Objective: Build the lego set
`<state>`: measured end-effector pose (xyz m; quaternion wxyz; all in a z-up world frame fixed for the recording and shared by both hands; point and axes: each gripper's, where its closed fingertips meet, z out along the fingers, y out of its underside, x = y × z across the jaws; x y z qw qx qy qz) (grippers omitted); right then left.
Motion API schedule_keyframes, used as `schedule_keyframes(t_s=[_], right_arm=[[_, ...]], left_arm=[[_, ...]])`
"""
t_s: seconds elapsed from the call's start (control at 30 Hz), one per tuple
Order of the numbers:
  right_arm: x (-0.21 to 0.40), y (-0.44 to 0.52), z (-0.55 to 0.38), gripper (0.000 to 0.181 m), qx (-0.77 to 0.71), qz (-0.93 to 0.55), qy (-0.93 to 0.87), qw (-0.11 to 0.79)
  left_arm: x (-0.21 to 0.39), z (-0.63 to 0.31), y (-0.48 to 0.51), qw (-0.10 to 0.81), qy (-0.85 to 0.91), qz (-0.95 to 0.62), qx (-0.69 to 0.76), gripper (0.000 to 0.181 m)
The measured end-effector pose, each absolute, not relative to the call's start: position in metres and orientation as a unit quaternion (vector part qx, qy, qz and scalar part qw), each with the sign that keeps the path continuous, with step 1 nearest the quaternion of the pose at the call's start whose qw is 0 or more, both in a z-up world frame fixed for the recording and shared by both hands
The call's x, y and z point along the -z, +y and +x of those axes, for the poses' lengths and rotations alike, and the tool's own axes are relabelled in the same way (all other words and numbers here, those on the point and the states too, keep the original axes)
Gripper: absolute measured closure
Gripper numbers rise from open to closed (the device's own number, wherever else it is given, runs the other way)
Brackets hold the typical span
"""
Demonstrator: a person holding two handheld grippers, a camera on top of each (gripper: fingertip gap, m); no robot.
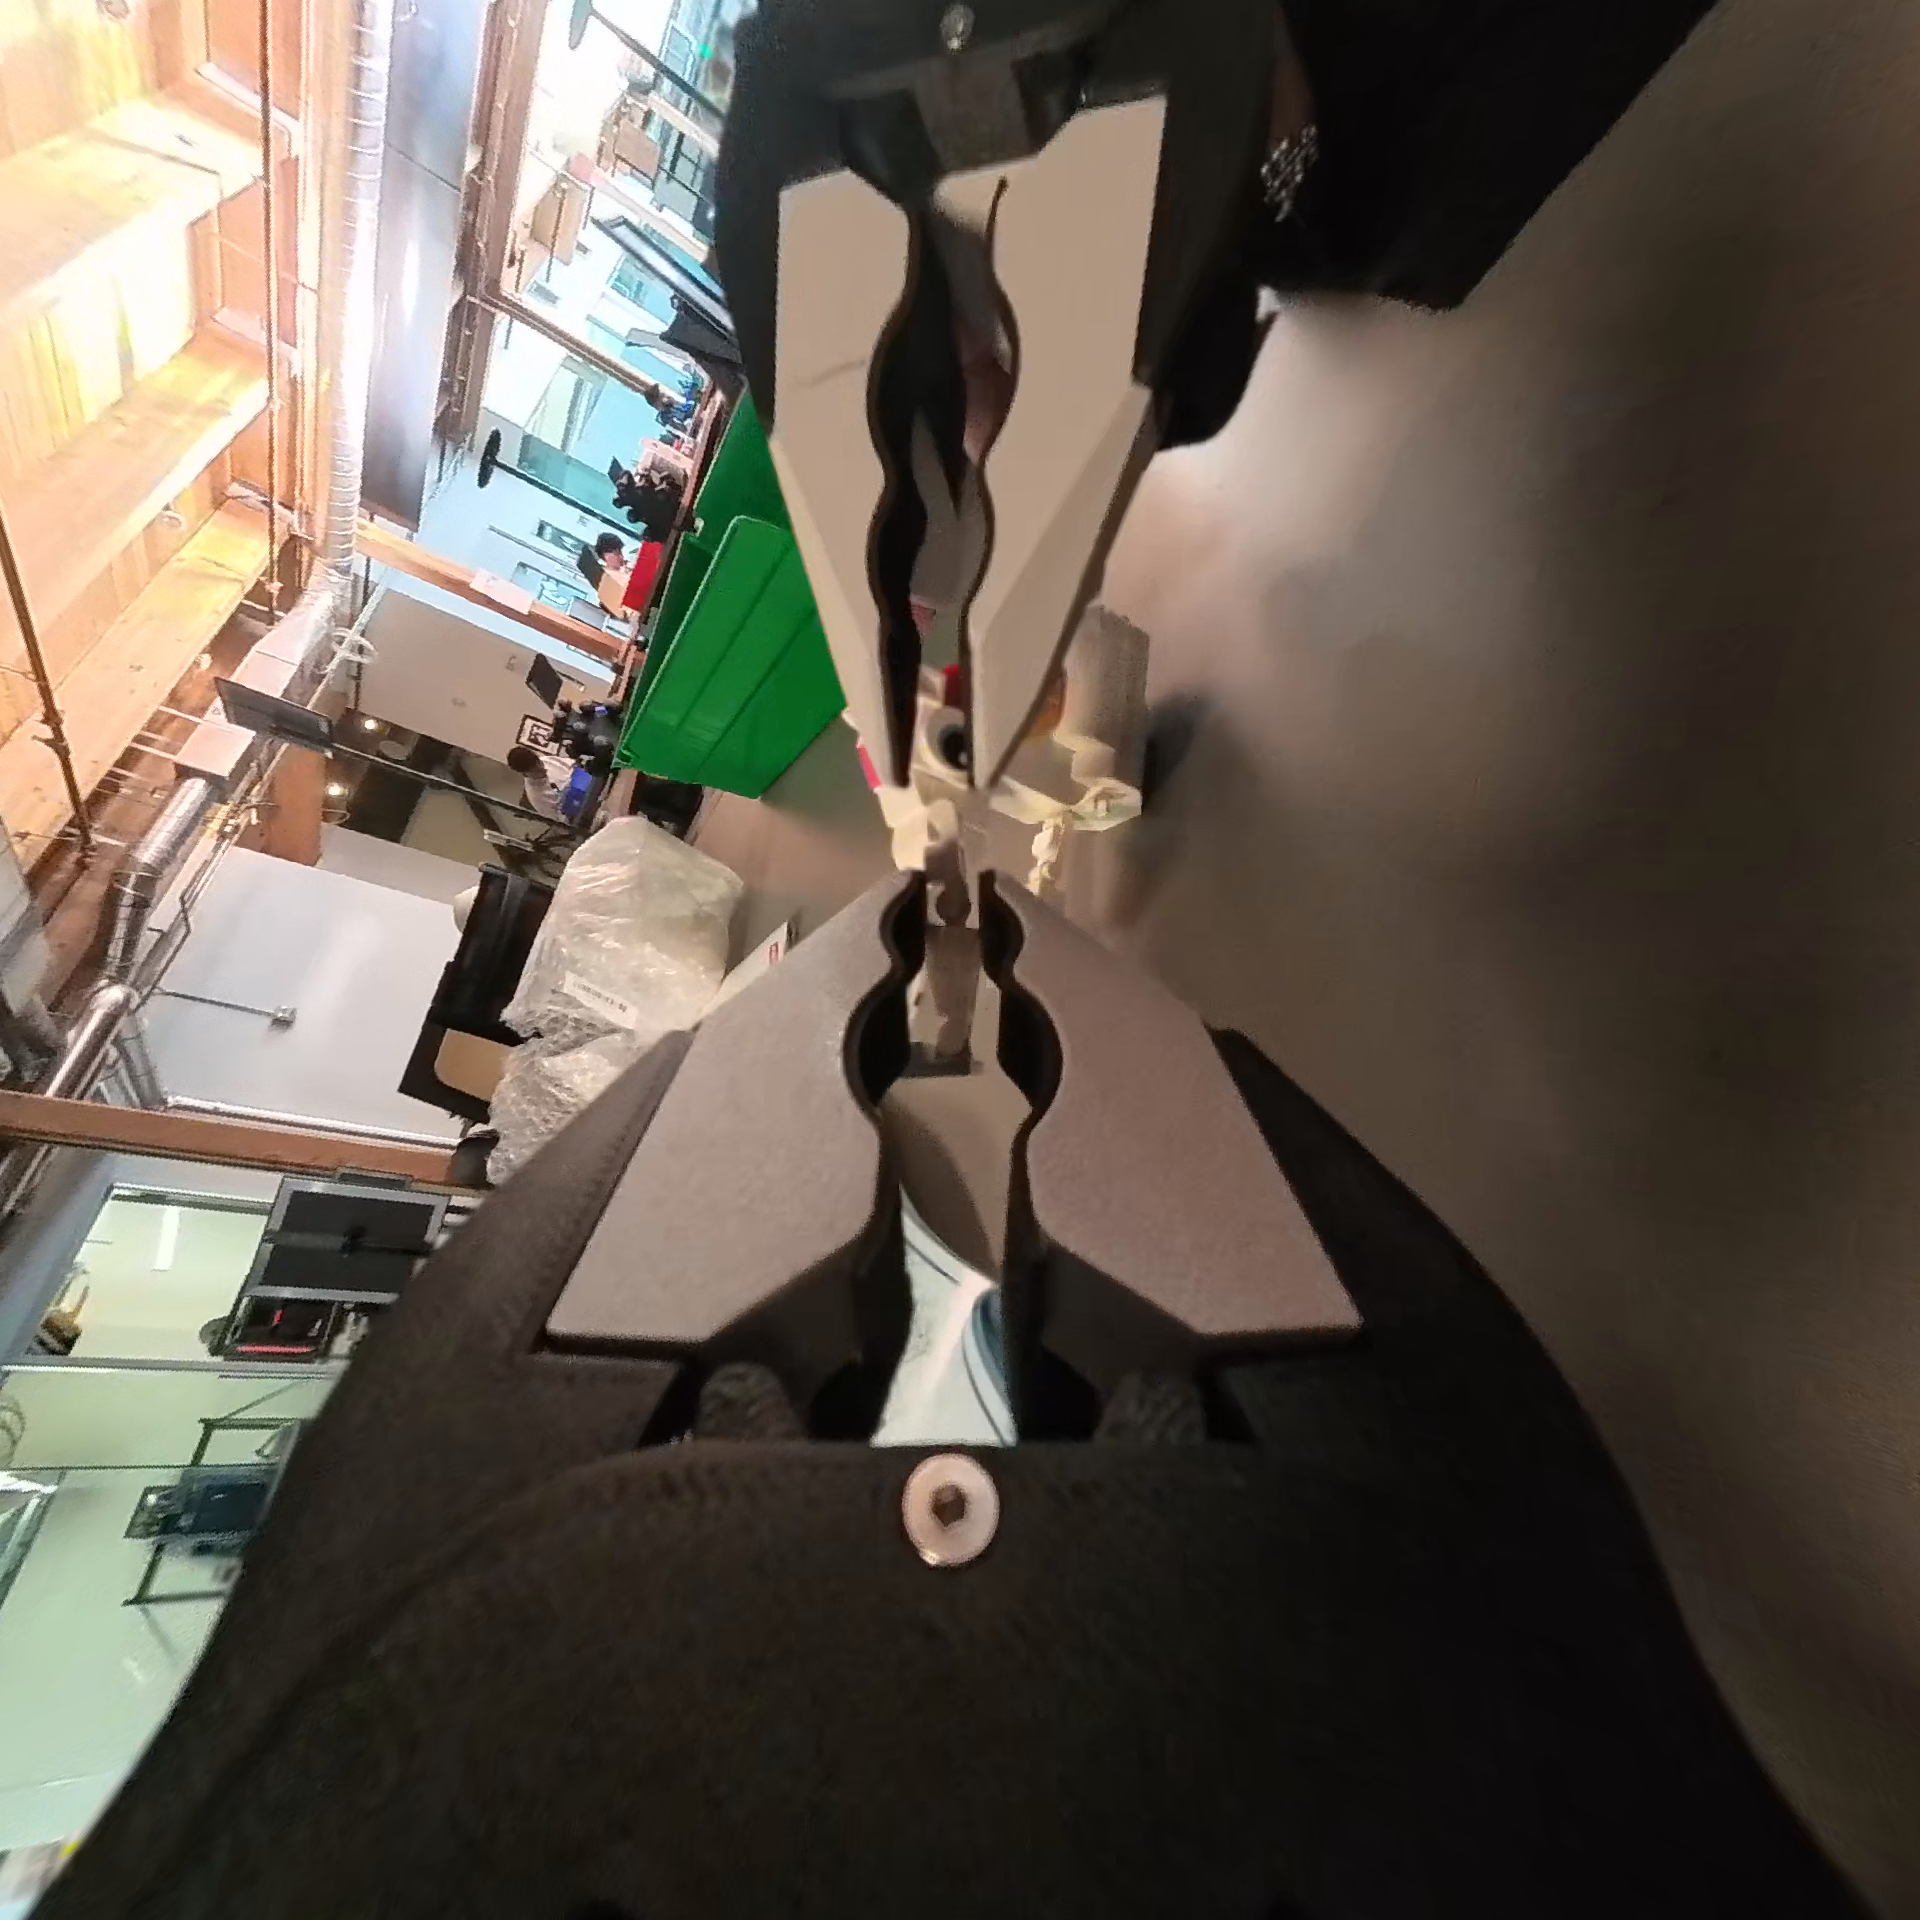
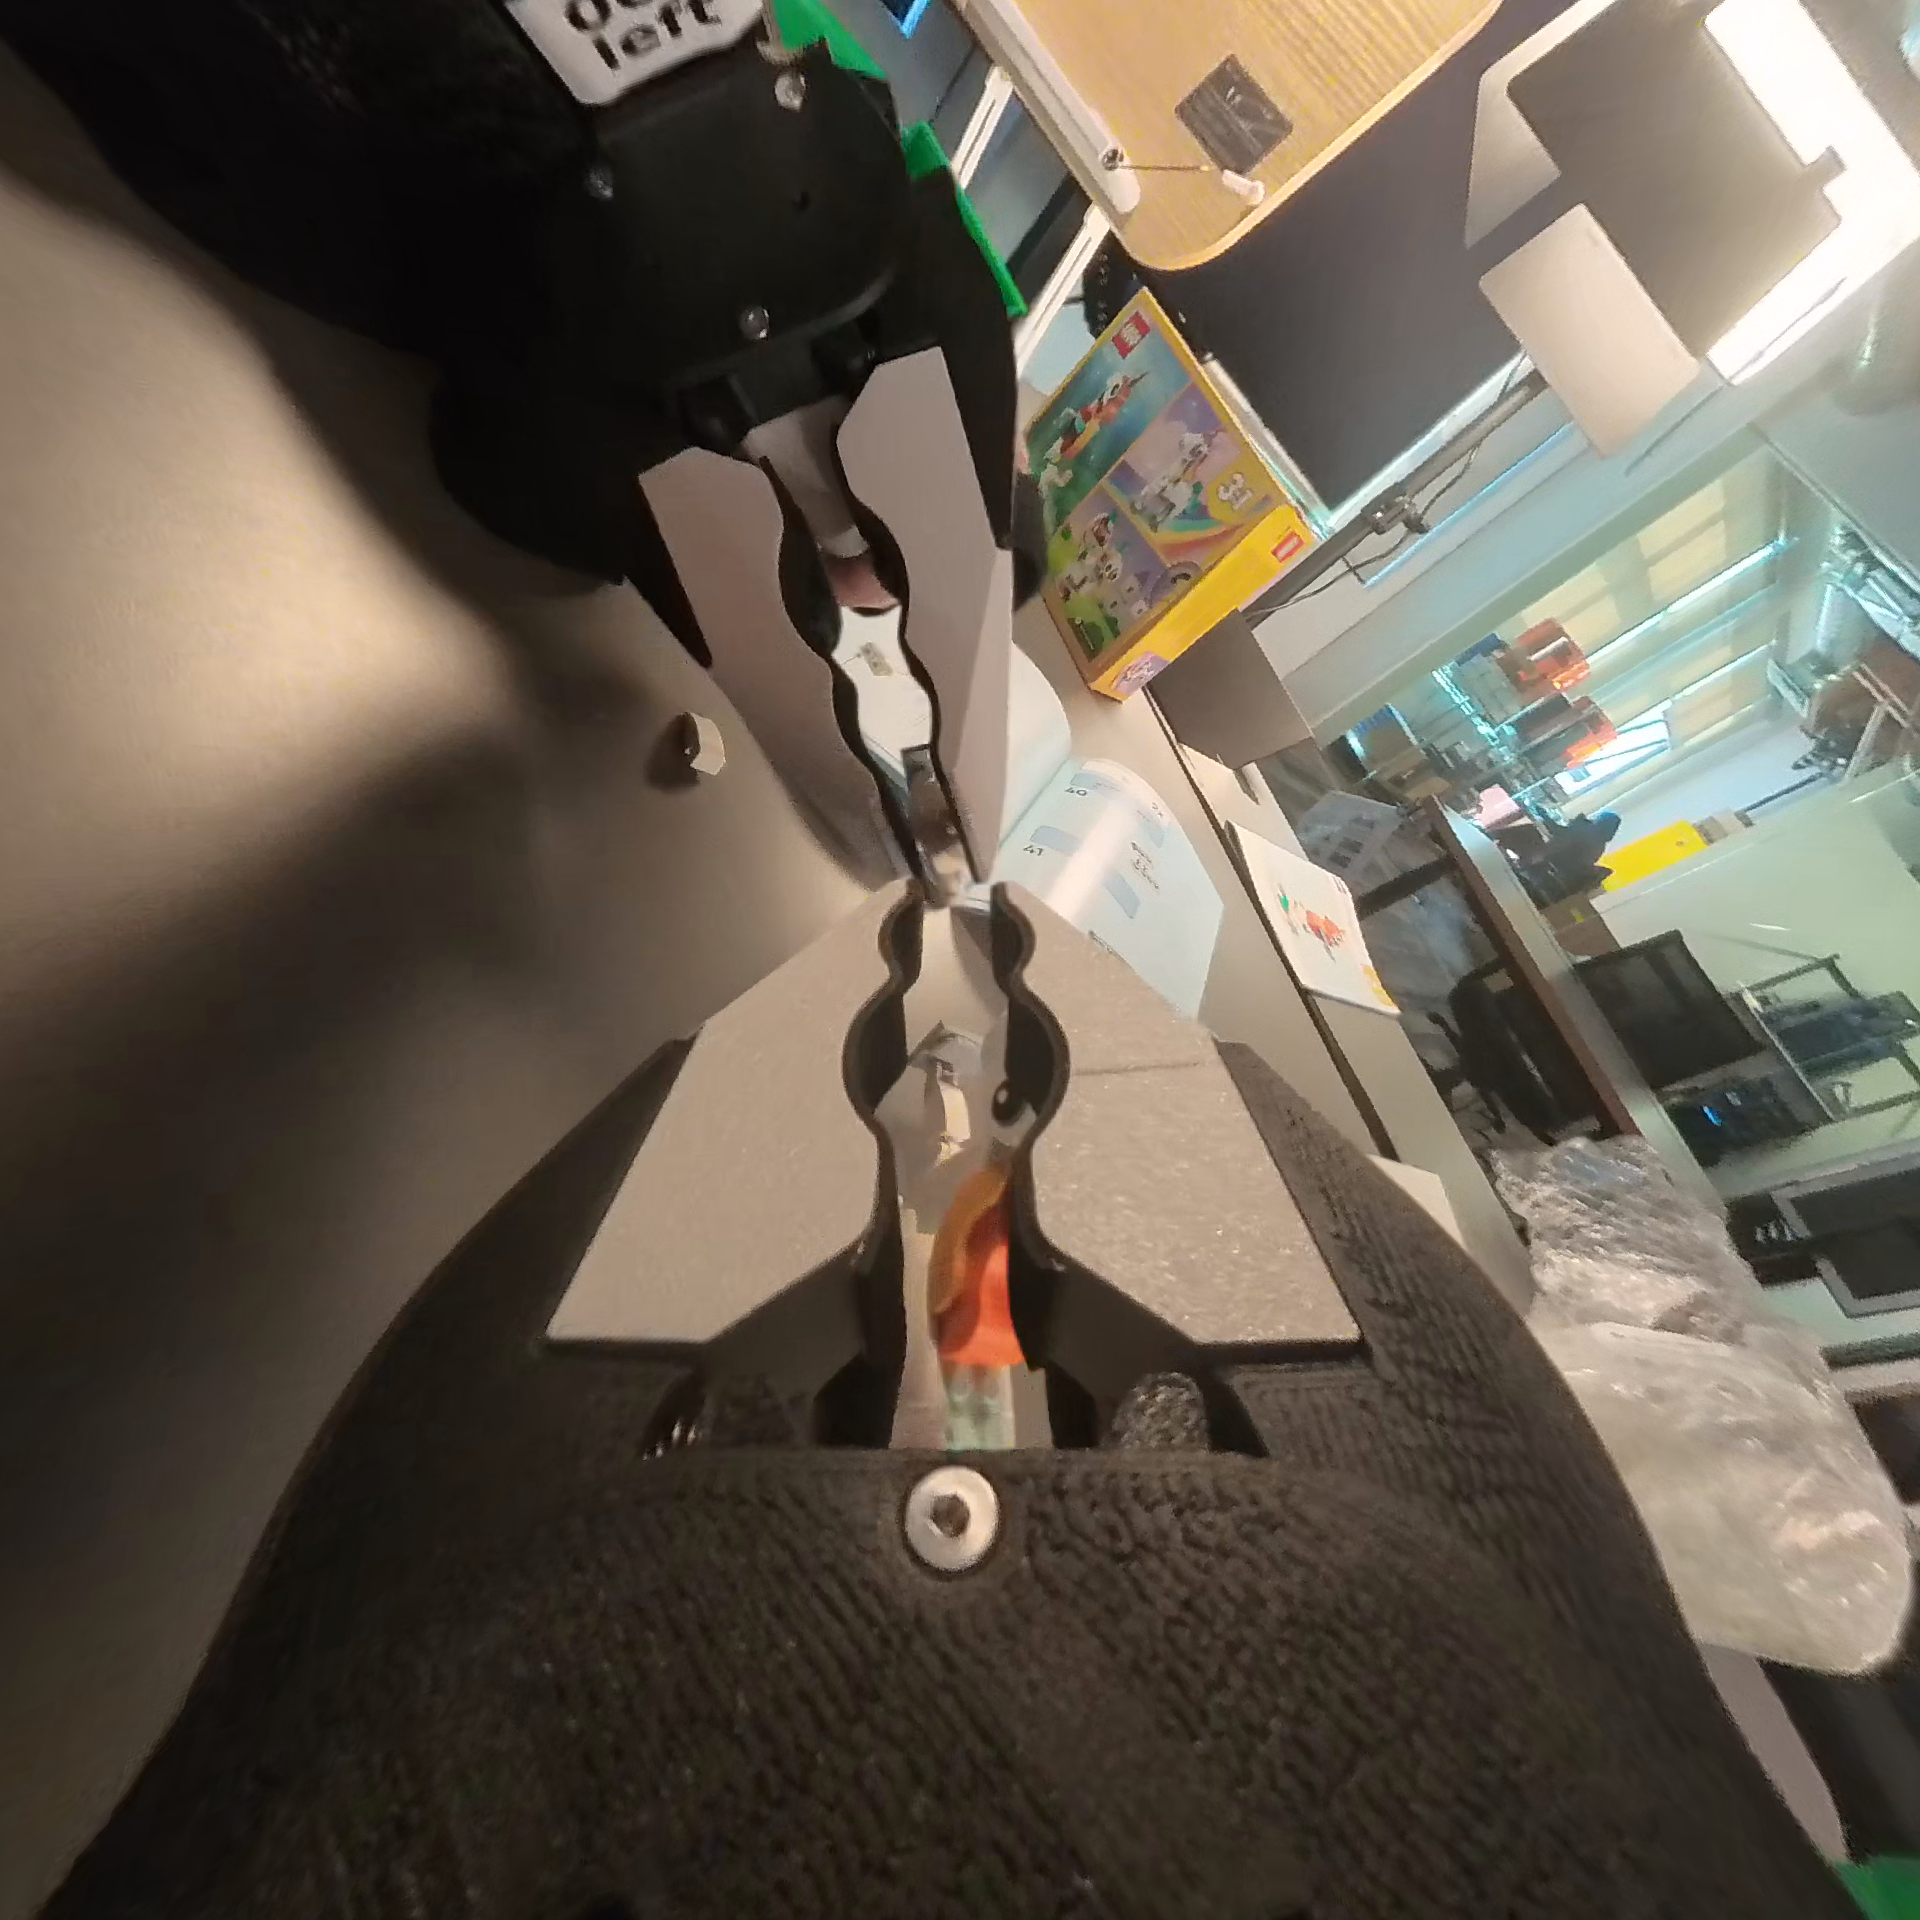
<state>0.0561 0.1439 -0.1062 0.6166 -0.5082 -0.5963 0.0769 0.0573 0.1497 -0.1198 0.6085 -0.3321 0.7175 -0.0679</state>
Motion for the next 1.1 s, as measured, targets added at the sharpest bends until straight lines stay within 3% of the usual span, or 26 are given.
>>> schedule_keyframes(t_s=[0.23,0.37,0.7,0.73,0.83,0.93,1.0,1.1], right_arm=[[0.111,0.136,0.055,0.163,-0.054,-0.481,-0.630,0.608],[0.117,0.138,0.054,0.178,-0.041,-0.480,-0.637,0.602],[0.109,0.133,0.054,0.180,-0.073,-0.477,-0.627,0.611],[0.102,0.130,0.055,0.176,-0.083,-0.467,-0.621,0.625],[0.079,0.132,0.073,0.140,-0.132,-0.484,-0.575,0.647],[0.097,0.150,0.097,0.099,-0.187,-0.596,-0.536,0.568],[0.127,0.154,0.107,0.096,-0.198,-0.657,-0.537,0.491],[0.161,0.161,0.116,0.110,-0.167,-0.701,-0.547,0.425]], left_arm=[[0.125,0.059,0.144,0.590,0.730,-0.335,0.087,0.172],[0.125,0.059,0.139,0.585,0.733,-0.332,0.102,0.172],[0.120,0.059,0.137,0.588,0.721,-0.341,0.135,0.173],[0.121,0.059,0.139,0.586,0.723,-0.345,0.124,0.173],[0.130,0.055,0.148,0.582,0.732,-0.346,0.076,0.173],[0.142,0.056,0.155,0.576,0.750,-0.324,0.000,0.173],[0.150,0.057,0.157,0.569,0.760,-0.312,-0.036,0.173],[0.157,0.059,0.159,0.562,0.770,-0.294,-0.074,0.173]])
